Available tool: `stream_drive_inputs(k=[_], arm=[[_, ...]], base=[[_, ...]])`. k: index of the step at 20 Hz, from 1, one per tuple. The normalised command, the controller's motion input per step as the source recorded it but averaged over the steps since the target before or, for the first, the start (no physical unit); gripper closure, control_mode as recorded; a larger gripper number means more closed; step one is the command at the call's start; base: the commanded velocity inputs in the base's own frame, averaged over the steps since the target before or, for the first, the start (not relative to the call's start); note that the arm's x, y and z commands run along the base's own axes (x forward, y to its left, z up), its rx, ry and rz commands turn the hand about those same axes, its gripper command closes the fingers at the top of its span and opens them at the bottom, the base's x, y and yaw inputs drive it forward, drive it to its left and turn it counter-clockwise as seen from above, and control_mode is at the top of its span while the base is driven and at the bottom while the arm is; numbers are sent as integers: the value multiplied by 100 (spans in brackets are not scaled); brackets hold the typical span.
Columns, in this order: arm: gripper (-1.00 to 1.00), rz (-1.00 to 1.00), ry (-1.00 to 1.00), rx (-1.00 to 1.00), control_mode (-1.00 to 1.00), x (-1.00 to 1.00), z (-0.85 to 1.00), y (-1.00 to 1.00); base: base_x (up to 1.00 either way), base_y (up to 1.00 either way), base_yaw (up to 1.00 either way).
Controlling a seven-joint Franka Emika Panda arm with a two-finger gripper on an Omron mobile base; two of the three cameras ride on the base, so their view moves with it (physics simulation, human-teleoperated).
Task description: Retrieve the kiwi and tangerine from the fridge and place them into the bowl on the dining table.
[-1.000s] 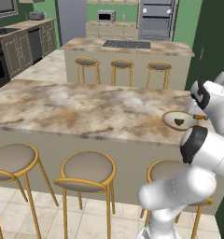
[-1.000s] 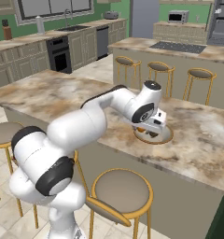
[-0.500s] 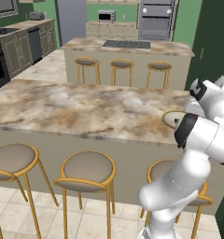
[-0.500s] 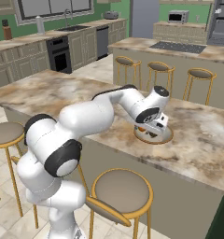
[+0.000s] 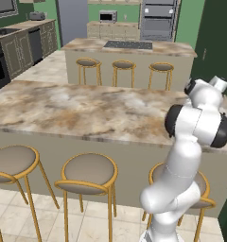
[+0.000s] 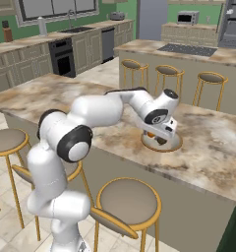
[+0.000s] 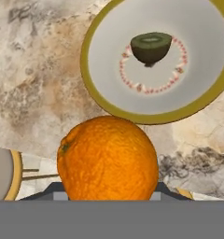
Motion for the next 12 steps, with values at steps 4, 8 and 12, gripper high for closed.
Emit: stream_drive_inputs(k=[4, 8, 12], arm=[[100, 0, 14, 0, -100, 55, -23, -27], [100, 0, 10, 0, -100, 55, -25, -39], [100, 0, 5, 0, -100, 46, -23, -39]], base=[[0, 0, 0], [0, 0, 0], [0, 0, 0]])
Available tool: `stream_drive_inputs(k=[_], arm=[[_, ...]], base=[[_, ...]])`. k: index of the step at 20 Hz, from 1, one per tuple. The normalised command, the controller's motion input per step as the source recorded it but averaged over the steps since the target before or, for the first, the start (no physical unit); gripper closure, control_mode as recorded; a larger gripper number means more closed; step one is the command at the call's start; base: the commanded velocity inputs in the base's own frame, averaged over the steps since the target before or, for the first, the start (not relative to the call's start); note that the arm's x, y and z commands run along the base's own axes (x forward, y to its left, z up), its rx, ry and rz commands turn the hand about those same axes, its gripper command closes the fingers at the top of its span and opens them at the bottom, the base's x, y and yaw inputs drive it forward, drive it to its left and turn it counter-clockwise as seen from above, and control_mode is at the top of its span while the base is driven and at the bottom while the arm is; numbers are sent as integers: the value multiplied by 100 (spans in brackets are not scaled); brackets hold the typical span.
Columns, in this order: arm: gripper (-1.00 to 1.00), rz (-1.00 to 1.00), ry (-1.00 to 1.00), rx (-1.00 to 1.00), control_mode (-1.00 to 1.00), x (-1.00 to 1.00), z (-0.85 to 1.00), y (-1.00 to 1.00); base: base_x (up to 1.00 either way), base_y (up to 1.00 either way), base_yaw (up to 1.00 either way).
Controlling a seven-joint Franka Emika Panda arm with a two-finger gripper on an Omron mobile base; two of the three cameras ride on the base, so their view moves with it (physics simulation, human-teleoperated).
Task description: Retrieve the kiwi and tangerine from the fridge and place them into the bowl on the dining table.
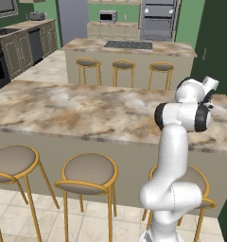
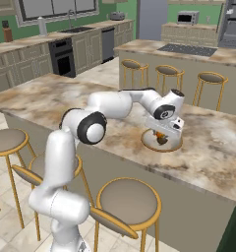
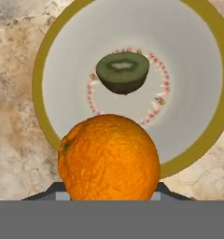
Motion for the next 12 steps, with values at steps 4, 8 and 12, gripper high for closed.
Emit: stream_drive_inputs(k=[4, 8, 12], arm=[[100, 0, 1, 1, -100, 52, -23, -25], [100, 0, 0, 0, -100, 48, -39, -4], [100, 0, 2, 0, -100, 37, -69, 3]], base=[[0, 0, 0], [0, 0, 0], [0, 0, 0]])
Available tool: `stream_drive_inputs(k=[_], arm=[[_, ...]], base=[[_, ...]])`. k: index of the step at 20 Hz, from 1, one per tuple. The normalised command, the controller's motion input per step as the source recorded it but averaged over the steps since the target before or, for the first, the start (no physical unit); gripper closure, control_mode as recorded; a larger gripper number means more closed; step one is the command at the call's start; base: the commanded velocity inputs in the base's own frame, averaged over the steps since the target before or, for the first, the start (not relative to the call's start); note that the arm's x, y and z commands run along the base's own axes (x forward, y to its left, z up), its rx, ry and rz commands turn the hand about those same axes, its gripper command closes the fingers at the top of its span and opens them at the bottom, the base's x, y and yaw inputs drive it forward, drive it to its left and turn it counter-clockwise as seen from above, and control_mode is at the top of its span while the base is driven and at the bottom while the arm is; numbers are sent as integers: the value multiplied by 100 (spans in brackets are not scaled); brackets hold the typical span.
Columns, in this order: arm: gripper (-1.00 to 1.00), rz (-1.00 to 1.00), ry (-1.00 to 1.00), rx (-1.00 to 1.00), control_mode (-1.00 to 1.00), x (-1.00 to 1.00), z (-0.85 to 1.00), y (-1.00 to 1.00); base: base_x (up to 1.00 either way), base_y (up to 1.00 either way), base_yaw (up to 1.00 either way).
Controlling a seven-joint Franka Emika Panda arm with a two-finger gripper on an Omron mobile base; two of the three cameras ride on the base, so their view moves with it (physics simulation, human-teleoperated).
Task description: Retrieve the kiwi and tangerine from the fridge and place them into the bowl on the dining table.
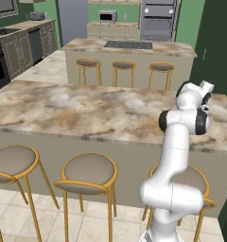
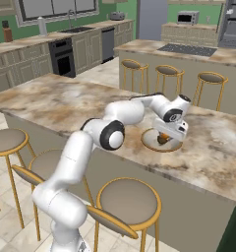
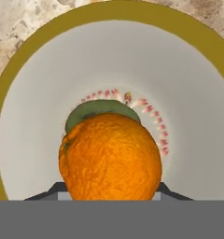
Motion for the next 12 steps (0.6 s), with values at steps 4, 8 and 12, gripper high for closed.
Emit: stream_drive_inputs(k=[4, 8, 12], arm=[[100, 0, 1, 0, -100, 29, -59, 5], [100, 0, 0, -3, -100, 11, -47, 17], [100, 0, 0, -13, -100, -22, -22, 55]], base=[[0, 0, 0], [0, 0, 0], [0, 0, 0]])
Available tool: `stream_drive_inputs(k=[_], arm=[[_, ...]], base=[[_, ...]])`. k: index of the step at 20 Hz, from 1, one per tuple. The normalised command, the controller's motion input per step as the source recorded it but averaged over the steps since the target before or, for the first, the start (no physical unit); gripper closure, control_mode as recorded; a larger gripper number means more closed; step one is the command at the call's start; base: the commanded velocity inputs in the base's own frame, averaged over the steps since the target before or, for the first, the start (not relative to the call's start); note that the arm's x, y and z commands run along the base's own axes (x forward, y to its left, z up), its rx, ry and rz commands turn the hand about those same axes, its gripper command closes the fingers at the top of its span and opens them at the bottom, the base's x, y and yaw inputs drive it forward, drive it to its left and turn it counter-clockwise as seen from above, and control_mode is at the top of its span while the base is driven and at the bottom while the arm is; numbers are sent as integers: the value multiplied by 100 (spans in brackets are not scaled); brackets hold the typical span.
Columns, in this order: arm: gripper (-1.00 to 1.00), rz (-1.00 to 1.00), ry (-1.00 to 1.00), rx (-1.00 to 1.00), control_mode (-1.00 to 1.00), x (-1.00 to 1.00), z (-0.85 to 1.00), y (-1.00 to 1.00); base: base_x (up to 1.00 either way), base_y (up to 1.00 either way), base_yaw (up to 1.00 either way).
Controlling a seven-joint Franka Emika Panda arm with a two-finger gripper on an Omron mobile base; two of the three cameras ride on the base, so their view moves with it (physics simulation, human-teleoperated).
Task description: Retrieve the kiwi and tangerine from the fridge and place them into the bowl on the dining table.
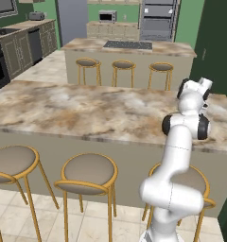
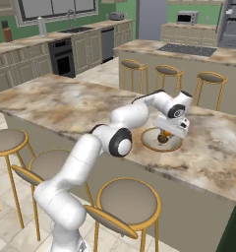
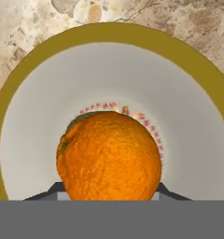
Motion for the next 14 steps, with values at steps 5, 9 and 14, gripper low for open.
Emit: stream_drive_inputs(k=[5, 9, 14], arm=[[-100, 0, -11, -25, -100, -96, -18, 99], [-100, 0, -15, -22, -100, -100, -3, 83], [-100, -1, -12, -12, -100, -100, 0, 36]], base=[[0, 0, 0], [0, 0, 0], [0, 0, 0]])
